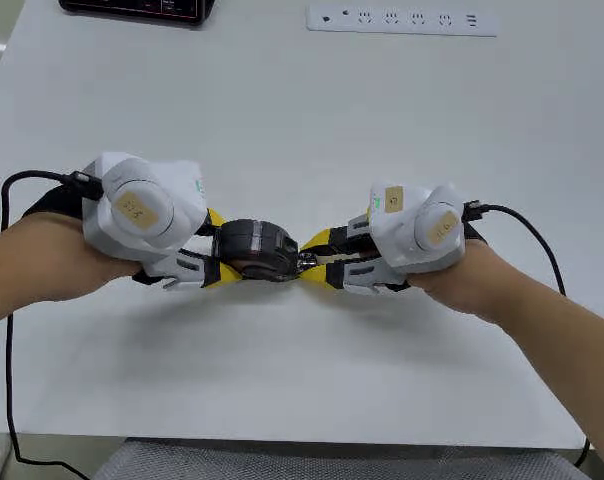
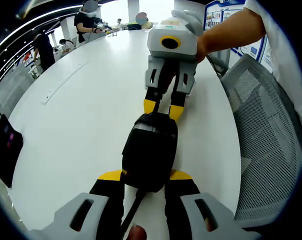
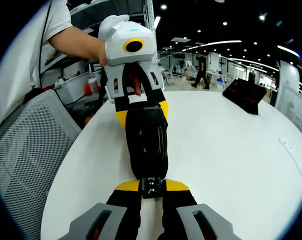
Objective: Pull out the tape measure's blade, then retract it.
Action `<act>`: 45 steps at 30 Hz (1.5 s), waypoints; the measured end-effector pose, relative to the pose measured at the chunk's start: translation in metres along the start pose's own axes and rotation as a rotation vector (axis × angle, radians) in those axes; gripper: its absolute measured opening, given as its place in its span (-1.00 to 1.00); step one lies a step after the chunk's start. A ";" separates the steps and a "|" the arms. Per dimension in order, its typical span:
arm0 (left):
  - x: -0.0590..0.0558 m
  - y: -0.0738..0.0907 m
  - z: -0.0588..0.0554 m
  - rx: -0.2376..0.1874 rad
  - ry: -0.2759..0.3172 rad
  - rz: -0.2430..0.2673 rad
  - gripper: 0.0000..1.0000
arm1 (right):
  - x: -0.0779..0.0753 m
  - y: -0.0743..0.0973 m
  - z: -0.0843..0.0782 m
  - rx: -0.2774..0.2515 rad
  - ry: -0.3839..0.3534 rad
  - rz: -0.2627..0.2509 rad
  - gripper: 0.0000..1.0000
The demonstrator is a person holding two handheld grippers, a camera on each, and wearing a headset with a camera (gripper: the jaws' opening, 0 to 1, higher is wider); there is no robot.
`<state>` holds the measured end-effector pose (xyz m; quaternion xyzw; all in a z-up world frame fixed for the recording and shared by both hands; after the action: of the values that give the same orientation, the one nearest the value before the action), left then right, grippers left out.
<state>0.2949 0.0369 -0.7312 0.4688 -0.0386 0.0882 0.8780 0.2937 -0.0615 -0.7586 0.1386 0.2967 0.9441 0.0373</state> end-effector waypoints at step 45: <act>0.000 0.000 0.000 0.039 -0.021 -0.013 -0.51 | -0.009 0.037 -0.021 0.046 0.026 -0.045 -0.81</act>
<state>0.2947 0.0366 -0.7314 0.4868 -0.0431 0.0782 0.8689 0.2967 -0.1045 -0.7559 0.1206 0.3216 0.9378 0.0514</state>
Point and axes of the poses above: the centre of the closed fingertips' face, and the gripper's own axes: y roughly backward along the fingers, x roughly to its left, z roughly out of its top, the point moved 3 cm from there along y, roughly backward along the fingers, and after that the axes turned 12 degrees about -y, right-handed, at the moved point
